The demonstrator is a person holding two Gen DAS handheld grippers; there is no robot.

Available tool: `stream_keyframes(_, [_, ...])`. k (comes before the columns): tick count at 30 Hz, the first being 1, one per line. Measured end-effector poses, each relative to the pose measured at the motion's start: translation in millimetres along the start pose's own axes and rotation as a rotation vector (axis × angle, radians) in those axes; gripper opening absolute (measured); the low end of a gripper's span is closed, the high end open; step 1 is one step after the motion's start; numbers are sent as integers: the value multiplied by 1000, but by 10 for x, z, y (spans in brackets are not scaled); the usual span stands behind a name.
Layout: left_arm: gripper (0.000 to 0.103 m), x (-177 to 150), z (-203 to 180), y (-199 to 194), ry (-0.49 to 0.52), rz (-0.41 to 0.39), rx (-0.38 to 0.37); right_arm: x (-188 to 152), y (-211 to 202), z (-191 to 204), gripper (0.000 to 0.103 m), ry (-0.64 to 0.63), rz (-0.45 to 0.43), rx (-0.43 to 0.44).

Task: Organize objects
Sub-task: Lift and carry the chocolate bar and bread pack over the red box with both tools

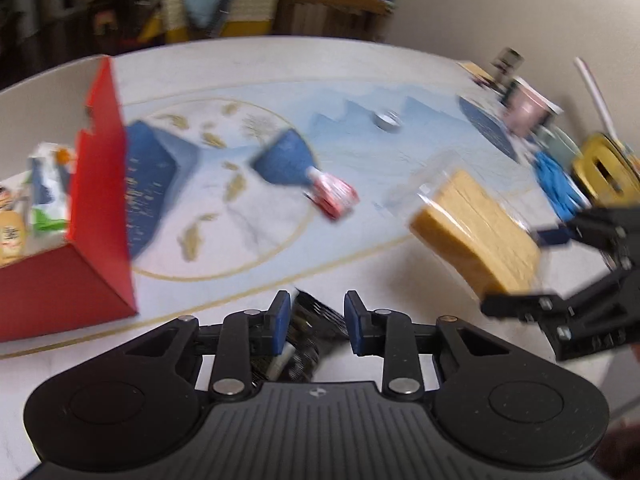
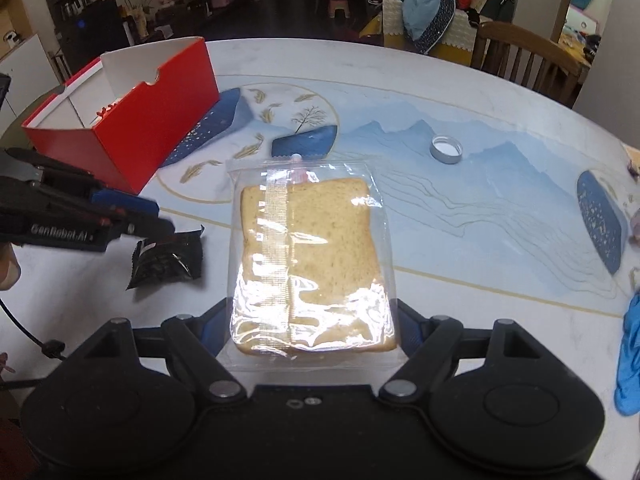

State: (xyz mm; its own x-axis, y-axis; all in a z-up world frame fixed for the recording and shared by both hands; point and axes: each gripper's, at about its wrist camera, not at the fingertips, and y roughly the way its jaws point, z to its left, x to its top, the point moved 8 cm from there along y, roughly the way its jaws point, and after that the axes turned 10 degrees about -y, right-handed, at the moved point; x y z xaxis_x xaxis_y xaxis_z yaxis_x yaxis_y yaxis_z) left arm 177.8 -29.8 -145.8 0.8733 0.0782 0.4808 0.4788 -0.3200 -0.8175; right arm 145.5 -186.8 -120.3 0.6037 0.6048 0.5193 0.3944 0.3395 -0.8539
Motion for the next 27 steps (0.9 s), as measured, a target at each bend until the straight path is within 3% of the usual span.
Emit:
stream_keyframes(2, [30,-48,-21,18,50,17,-11,-14,2,17,80,14,5,1])
stream_keyframes(4, [49,-92,-25,51,111,29,8,-42,3,40,80,21,11,0])
stream_keyframes(5, [68,-110,-20,67,133,36,7,-55,6,48,80,24,14,0])
stream_keyframes(6, [71,-130,-16,78,151,40,-1,-71,9,58,80,26,17,-1])
stream_keyframes(13, [71,-310,37,294,307,123,30,-162,19,83,80,52,35,-10])
stream_keyframes(17, [70,-323,66,344,315,122,32,-200,19,82,80,64,43,-17])
stream_keyframes(23, [38,-330,26,387,371,108,57,-212,14,97,80,71,50,-19])
stream_keyframes(27, [33,-299,27,365,358,84,61,-196,4,115,80,71,46,-19])
